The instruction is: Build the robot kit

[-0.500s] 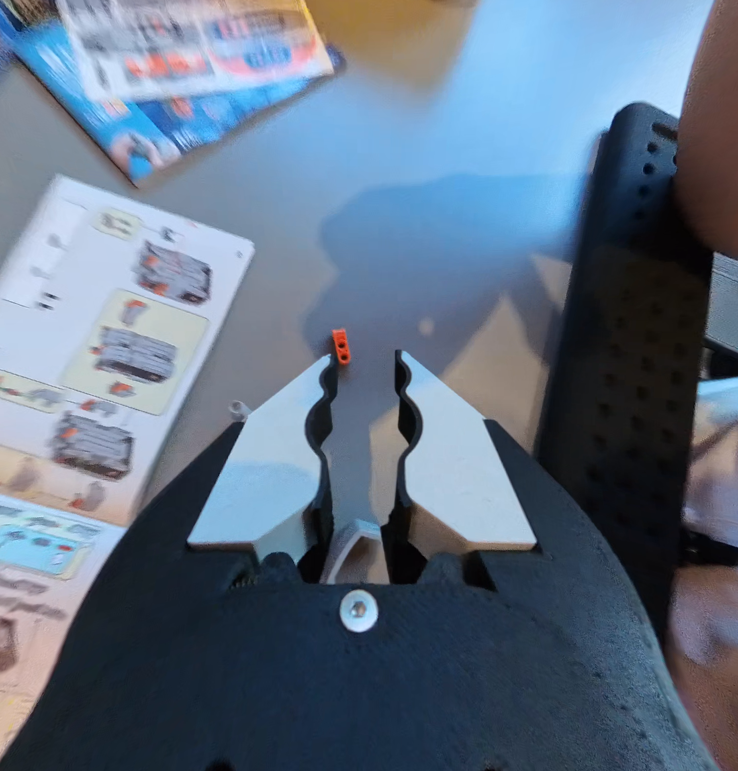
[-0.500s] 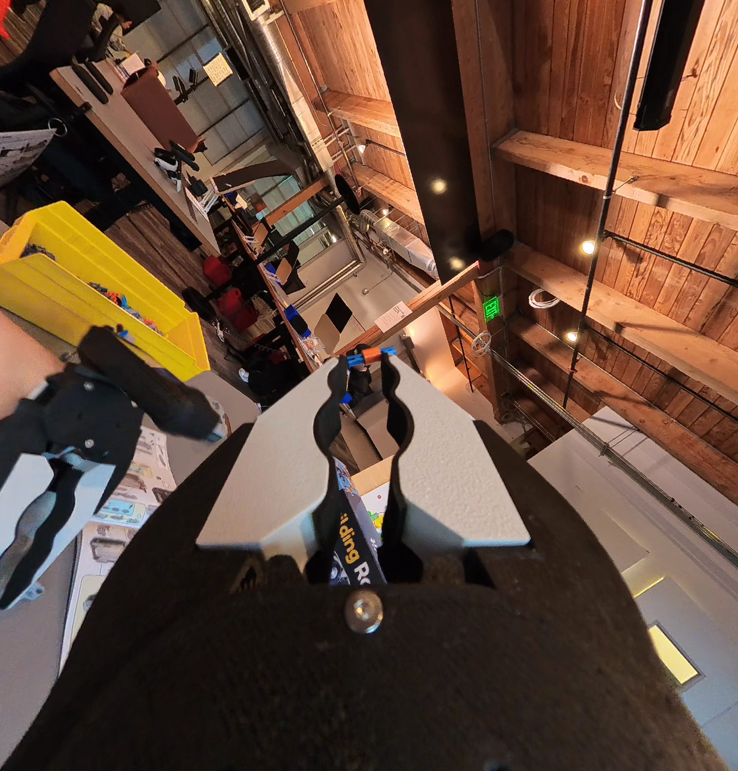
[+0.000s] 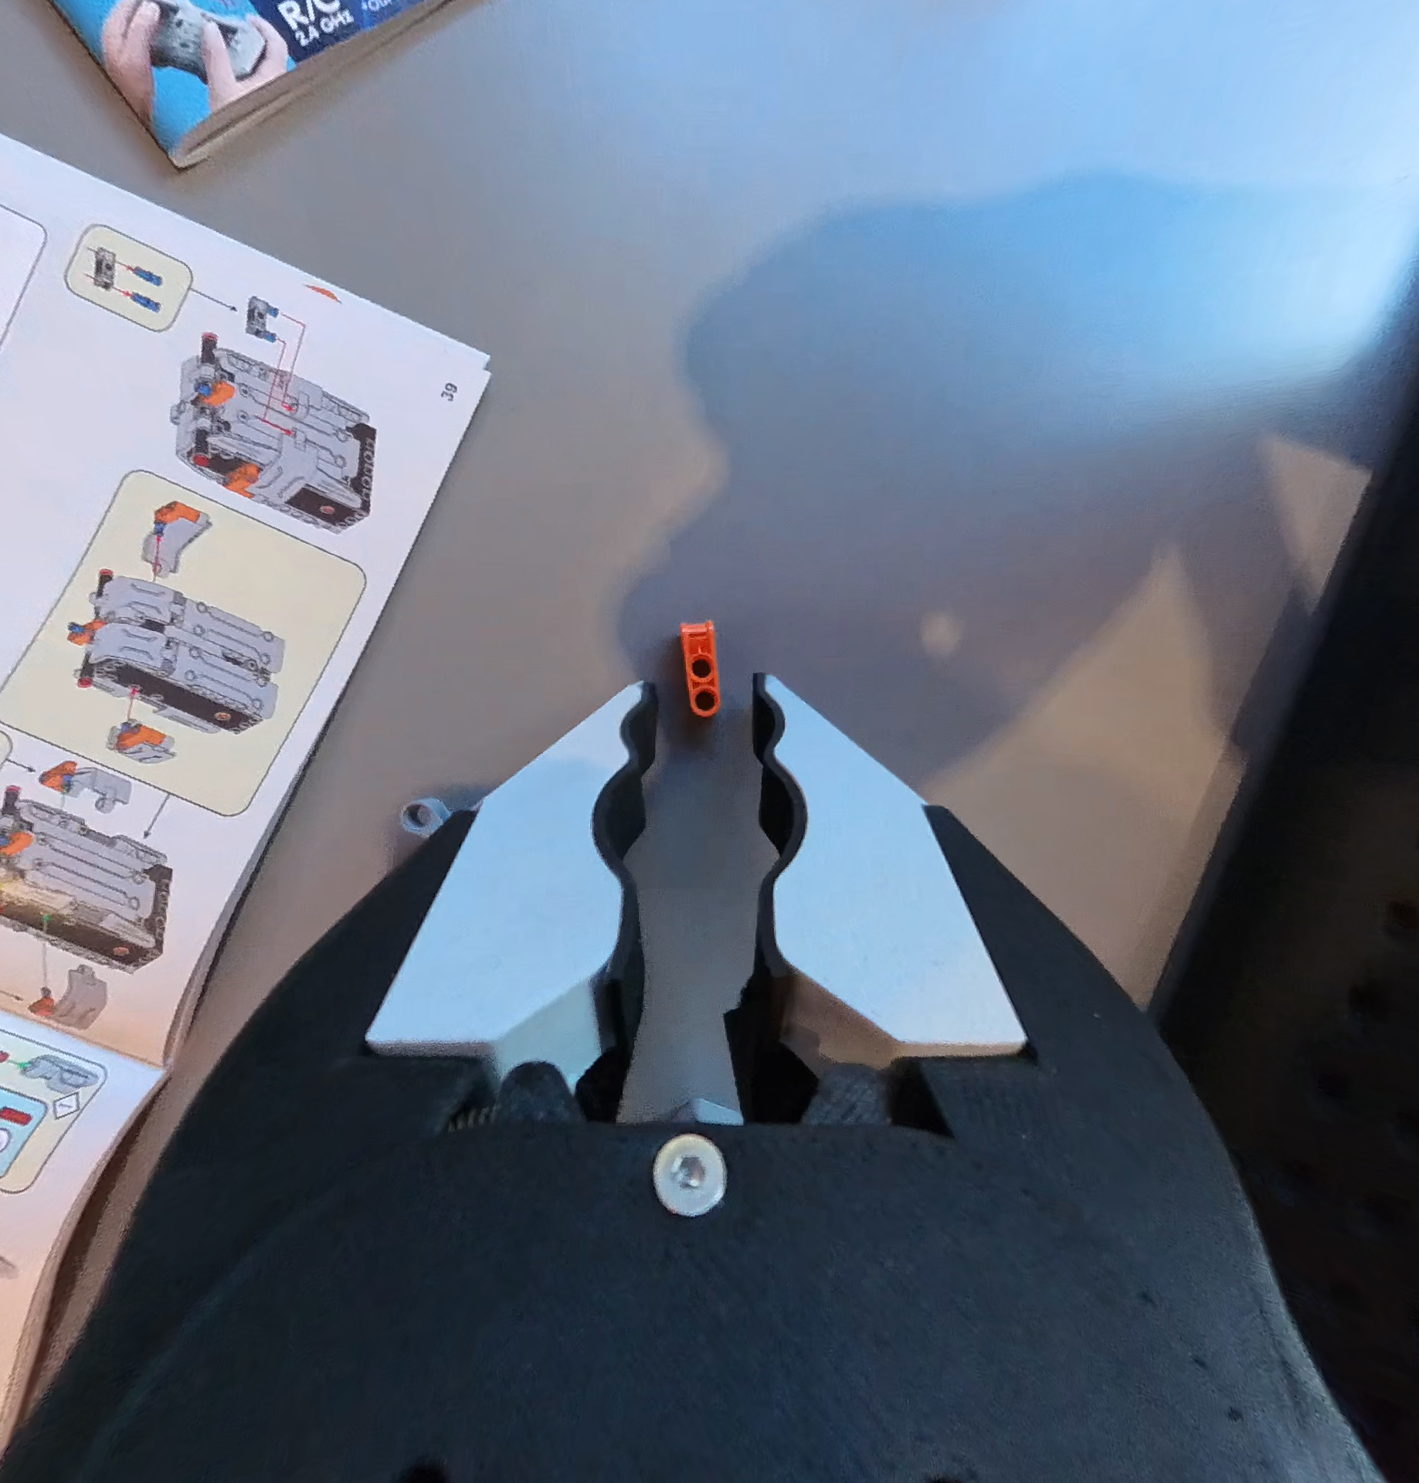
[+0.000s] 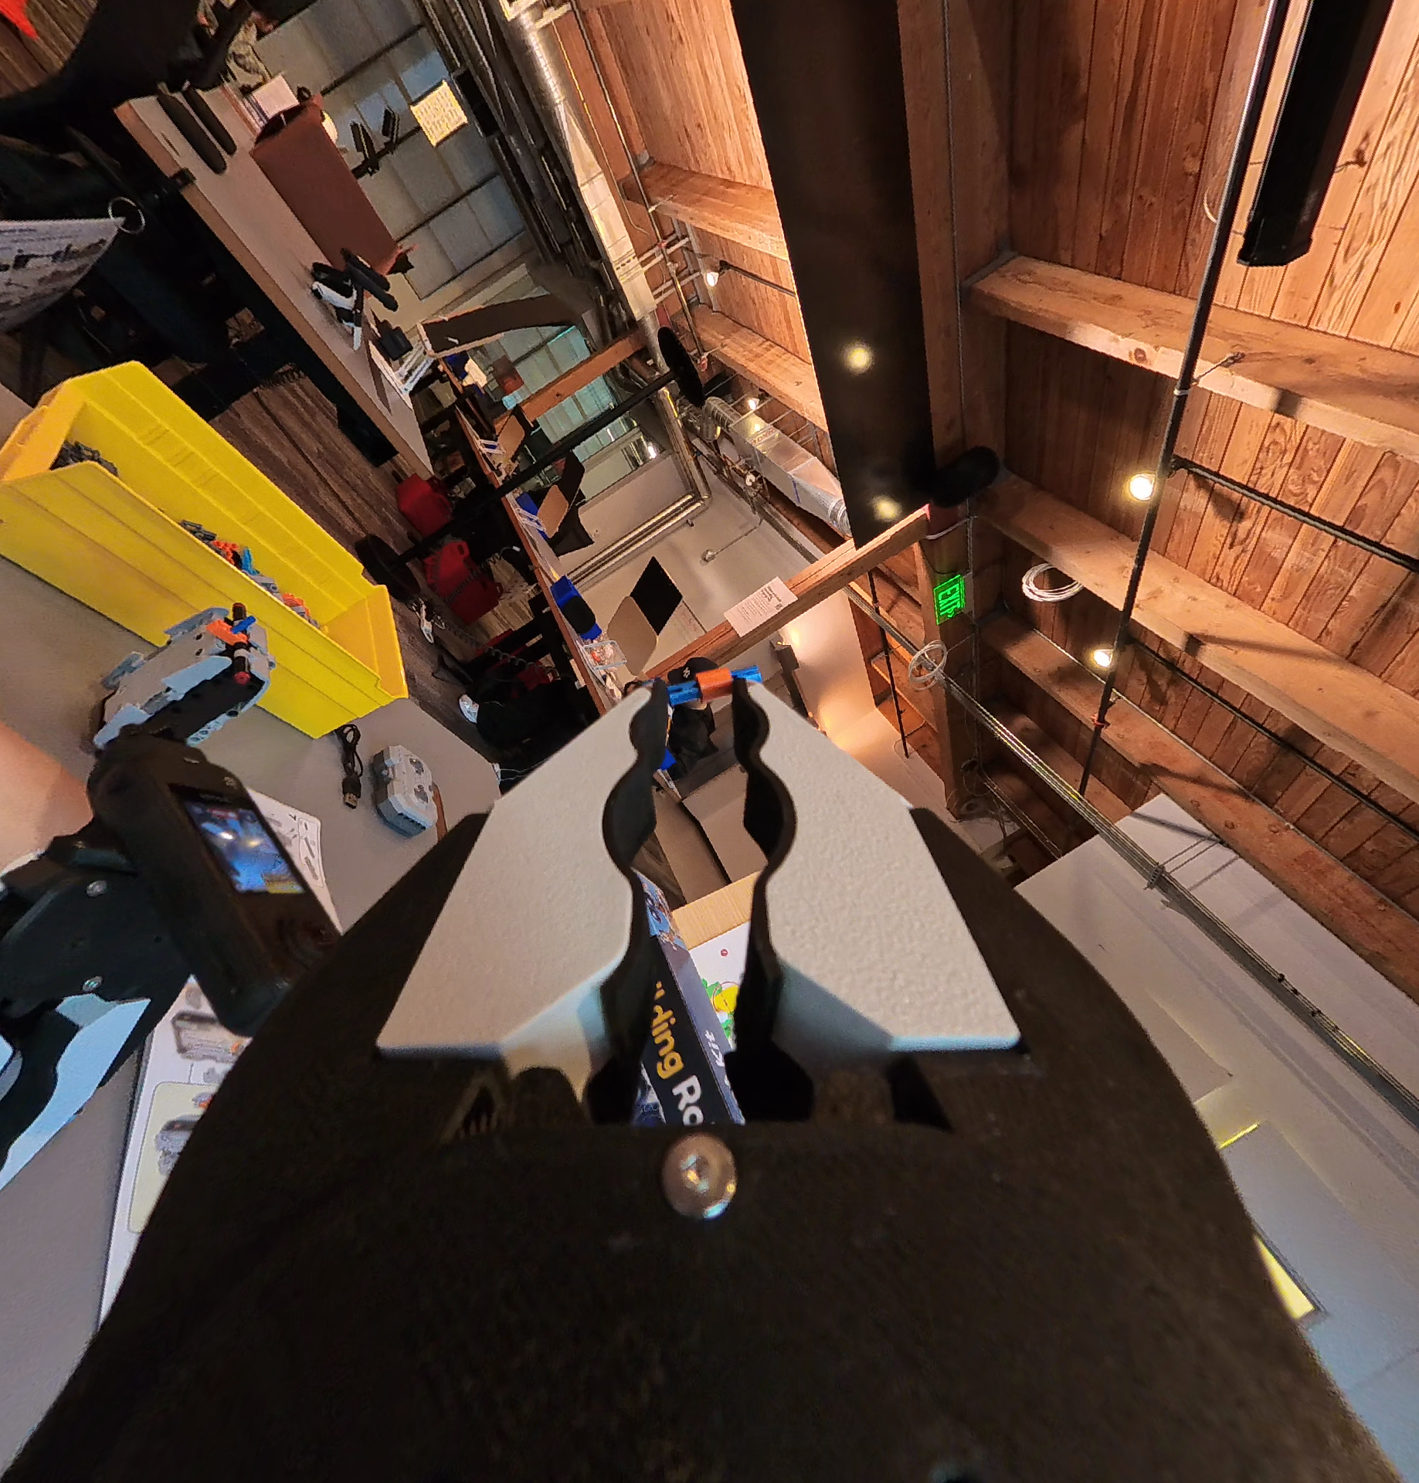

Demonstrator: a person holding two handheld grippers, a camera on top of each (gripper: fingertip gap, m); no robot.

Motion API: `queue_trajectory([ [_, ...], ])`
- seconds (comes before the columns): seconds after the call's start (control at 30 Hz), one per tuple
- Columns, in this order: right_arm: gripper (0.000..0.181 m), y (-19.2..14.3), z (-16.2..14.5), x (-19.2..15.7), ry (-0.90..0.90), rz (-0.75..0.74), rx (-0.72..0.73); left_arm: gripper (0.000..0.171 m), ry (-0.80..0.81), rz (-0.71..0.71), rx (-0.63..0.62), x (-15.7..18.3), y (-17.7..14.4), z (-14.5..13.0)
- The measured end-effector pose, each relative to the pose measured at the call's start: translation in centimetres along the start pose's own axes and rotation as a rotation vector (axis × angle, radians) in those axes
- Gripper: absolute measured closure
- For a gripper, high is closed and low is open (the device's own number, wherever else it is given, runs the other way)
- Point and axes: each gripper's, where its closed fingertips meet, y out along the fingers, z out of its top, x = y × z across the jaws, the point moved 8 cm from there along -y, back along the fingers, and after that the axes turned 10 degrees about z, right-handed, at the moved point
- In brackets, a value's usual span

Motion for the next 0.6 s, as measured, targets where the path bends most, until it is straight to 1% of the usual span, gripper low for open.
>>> queue_trajectory([
  [0.03, 0.167, 0.0, 0.0, 0.0, -0.002, 0.001, -0.002, 0.153, 0.009, 0.003, 0.004, 0.0, 0.0, 0.0],
  [0.07, 0.167, 0.0, 0.0, 0.0, -0.002, 0.001, -0.001, 0.164, 0.020, 0.005, 0.007, 0.0, 0.1, 0.0],
  [0.13, 0.167, 0.0, 0.1, 0.0, 0.000, 0.002, 0.002, 0.166, 0.045, 0.001, 0.017, 0.1, 0.1, 0.1],
  [0.2, 0.167, 0.0, 0.0, 0.0, 0.004, 0.010, 0.000, 0.166, 0.044, -0.037, -0.008, 0.0, -0.1, 0.0],
  [0.23, 0.167, 0.0, -0.1, -0.1, 0.011, 0.021, 0.002, 0.166, 0.016, -0.071, -0.024, -0.2, -0.5, 0.0],
  [0.3, 0.167, 0.1, -0.2, -0.3, 0.045, 0.060, 0.019, 0.166, -0.097, -0.194, 0.006, -0.8, -2.0, 0.2],
  [0.37, 0.167, 0.3, -0.4, -0.6, 0.107, 0.134, 0.057, 0.166, -0.224, -0.367, 0.080, -1.8, -4.7, 0.6],
  [0.4, 0.167, 0.5, -0.5, -0.9, 0.149, 0.185, 0.074, 0.166, -0.275, -0.438, 0.142, -2.6, -6.6, 1.0],
  [0.53, 0.166, 1.6, -1.2, -2.2, 0.262, 0.365, 0.100, 0.166, -0.371, -0.615, 0.423, -6.2, -15.4, 2.1],
  [0.6, 0.166, 2.4, -1.4, -3.0, 0.315, 0.443, 0.115, 0.166, -0.420, -0.704, 0.548, -7.4, -19.0, 2.8],
])
